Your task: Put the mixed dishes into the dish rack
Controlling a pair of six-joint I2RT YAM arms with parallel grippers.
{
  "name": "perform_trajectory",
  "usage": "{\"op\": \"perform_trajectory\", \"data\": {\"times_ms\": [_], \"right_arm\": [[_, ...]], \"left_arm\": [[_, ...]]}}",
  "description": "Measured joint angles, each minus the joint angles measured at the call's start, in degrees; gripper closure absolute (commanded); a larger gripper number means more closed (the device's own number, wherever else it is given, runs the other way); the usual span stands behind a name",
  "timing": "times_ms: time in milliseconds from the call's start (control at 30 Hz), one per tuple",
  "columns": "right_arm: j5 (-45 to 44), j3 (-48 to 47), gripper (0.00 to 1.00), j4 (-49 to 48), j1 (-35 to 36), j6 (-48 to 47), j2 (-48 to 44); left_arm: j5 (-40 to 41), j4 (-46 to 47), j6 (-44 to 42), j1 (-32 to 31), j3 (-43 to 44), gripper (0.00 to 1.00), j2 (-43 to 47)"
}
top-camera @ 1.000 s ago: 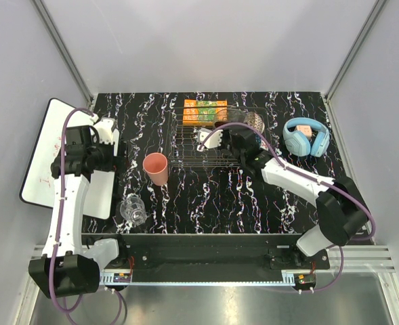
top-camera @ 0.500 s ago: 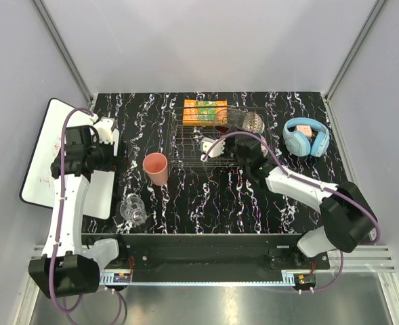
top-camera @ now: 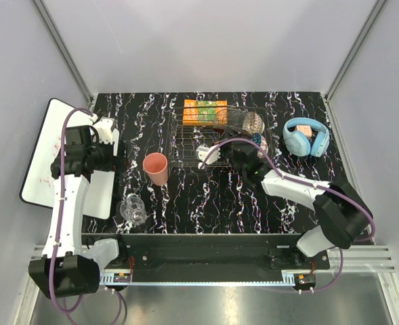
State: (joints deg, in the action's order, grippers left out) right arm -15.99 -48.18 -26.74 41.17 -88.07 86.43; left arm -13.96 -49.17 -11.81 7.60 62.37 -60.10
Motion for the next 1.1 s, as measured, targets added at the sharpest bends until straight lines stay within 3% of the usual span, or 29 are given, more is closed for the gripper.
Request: {"op": "perform_trajectory", "data": {"times_ms": [433, 1100], "right_arm": [[0.66, -1.42, 1.00, 4.04, 0.09, -3.13, -1.66], [3.74, -0.83, 1.00, 5.68, -0.48, -0.07, -1.79]], "left_arm": [[0.22, 0.22, 0.26, 0.00, 0.00, 0.01, 0.04], [0.76, 1.14, 0.17, 0.00, -0.68, 0.01, 1.62]]}}
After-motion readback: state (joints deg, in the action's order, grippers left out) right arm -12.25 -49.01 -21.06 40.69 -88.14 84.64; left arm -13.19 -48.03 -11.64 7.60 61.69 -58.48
